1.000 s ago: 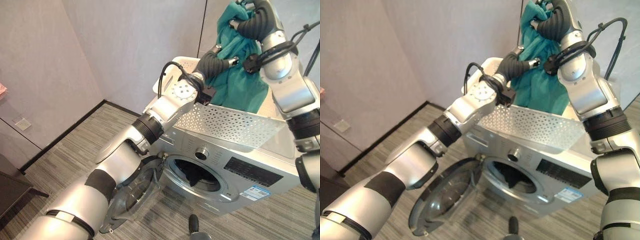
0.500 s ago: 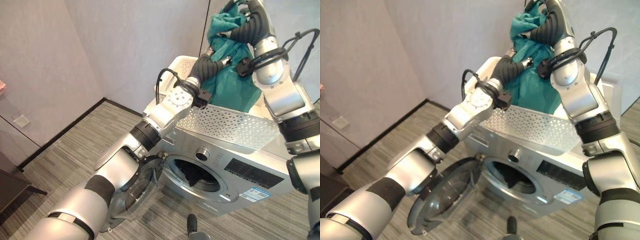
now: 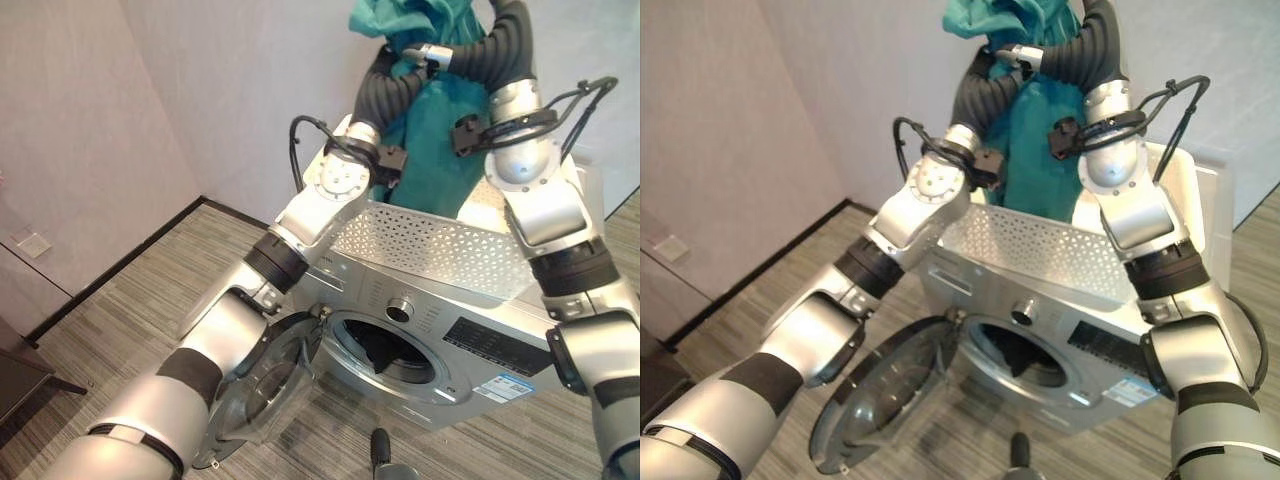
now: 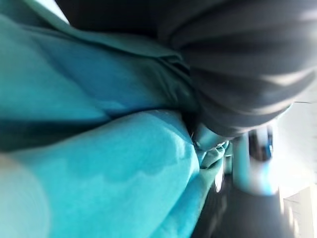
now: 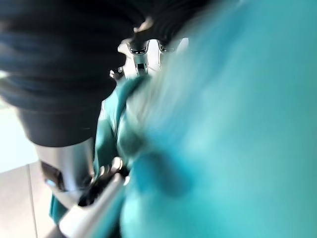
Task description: Grab the laundry basket,head to the washer,open it,put in the laundry and shut it.
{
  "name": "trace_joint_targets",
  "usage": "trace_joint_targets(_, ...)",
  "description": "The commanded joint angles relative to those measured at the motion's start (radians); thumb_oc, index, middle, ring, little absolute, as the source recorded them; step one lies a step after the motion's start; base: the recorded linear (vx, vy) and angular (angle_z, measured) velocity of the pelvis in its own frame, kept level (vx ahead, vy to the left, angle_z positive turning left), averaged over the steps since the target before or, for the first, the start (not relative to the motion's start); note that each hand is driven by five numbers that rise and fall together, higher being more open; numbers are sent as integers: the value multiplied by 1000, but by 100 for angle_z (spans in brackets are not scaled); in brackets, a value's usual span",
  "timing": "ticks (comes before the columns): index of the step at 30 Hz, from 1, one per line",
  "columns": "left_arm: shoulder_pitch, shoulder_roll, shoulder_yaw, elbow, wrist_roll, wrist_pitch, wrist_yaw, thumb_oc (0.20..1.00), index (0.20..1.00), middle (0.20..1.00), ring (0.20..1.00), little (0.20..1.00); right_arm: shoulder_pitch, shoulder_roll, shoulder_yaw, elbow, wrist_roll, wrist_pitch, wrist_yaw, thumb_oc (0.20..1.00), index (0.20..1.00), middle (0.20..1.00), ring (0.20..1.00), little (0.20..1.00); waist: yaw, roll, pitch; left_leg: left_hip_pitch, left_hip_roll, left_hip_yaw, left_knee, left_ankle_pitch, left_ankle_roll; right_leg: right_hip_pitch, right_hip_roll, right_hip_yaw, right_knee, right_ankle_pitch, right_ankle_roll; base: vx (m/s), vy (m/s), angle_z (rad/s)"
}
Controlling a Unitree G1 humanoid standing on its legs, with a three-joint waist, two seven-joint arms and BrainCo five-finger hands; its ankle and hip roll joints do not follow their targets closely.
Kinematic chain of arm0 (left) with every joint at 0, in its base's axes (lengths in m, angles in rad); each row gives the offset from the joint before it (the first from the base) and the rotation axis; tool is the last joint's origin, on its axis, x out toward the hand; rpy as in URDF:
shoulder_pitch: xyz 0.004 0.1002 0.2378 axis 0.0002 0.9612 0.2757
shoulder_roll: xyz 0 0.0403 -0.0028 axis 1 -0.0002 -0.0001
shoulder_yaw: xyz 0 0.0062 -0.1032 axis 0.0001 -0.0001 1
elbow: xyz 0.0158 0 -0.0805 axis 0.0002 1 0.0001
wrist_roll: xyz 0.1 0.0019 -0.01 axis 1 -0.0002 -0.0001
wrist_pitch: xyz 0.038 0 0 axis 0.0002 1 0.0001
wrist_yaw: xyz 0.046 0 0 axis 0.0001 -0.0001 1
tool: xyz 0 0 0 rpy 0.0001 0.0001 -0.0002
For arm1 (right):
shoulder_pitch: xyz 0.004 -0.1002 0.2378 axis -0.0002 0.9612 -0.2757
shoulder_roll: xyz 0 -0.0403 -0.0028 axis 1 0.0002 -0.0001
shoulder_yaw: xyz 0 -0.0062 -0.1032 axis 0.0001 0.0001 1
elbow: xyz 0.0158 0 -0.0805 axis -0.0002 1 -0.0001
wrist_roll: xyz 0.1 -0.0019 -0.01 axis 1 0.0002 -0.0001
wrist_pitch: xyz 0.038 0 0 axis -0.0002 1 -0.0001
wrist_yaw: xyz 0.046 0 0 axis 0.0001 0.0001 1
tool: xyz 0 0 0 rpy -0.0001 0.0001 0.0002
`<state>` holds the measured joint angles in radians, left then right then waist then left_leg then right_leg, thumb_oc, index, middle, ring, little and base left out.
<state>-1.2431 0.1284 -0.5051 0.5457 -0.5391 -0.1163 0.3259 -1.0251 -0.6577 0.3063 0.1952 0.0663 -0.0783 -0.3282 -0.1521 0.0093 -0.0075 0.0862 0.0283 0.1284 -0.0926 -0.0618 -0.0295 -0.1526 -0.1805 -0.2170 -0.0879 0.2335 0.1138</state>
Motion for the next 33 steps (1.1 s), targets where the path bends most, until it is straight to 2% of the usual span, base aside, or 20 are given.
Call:
trace_joint_targets(1, -127, 100, 88, -98, 32, -133, 53, 200, 200, 200, 200, 200, 54, 0, -110, -78, 6, -72, -35, 1000, 1000, 1000, 1000, 1000, 17, 37, -24, -25, 51, -5, 5, -15, -17, 145, 20, -5, 7, -212, 38, 24, 55, -2)
trace_joint_targets(4, -82, 150, 127, -193, 36, -153, 66, 200, 200, 200, 200, 200, 162, 13, -176, -182, -24, -95, -35, 1000, 1000, 1000, 1000, 1000, 17, 42, -25, -22, 48, -7, 5, -19, -13, 147, 20, -3, 9, -214, 39, 24, 35, -5)
trace_joint_targets(12, -50, 194, 162, -335, 79, -172, 95, 200, 200, 200, 200, 200, 322, 8, -247, -325, -142, -102, -29, 1000, 1000, 1000, 1000, 1000, 16, 43, -32, -19, 45, -11, 5, -24, -7, 149, 16, -5, 13, -217, 41, 5, 9, -1)
trace_joint_targets(19, -133, 255, 182, -315, 62, -189, 124, 200, 200, 200, 200, 200, 395, 5, -258, -305, -128, -97, -3, 1000, 1000, 1000, 1000, 1000, 24, 46, -40, -20, 39, -14, 5, -26, -4, 148, 13, -10, 11, -213, 46, 0, 0, 0)
trace_joint_targets(28, -351, 395, 172, -144, -1, -212, 152, 200, 200, 200, 200, 200, 542, 5, -266, -245, -96, -77, 63, 1000, 1000, 1000, 1000, 1000, 39, 52, -55, -19, 29, -27, 5, -27, -6, 159, 6, -30, 9, -208, 53, 1, -1, 1)
trace_joint_targets(32, -311, 416, 193, -183, 4, -219, 150, 200, 200, 200, 200, 200, 600, 8, -286, -246, -85, -73, 85, 1000, 1000, 1000, 1000, 1000, 50, 46, -54, -21, 28, -35, 5, -25, -6, 164, 2, -43, 8, -210, 52, -6, -9, 17)
trace_joint_targets(33, -249, 413, 224, -244, 26, -224, 152, 200, 200, 200, 200, 200, 628, 19, -301, -239, -81, -69, 89, 1000, 1000, 1000, 1000, 1000, 58, 39, -49, -26, 28, -42, 5, -24, -6, 166, 1, -51, 7, -212, 51, -15, -9, 9)
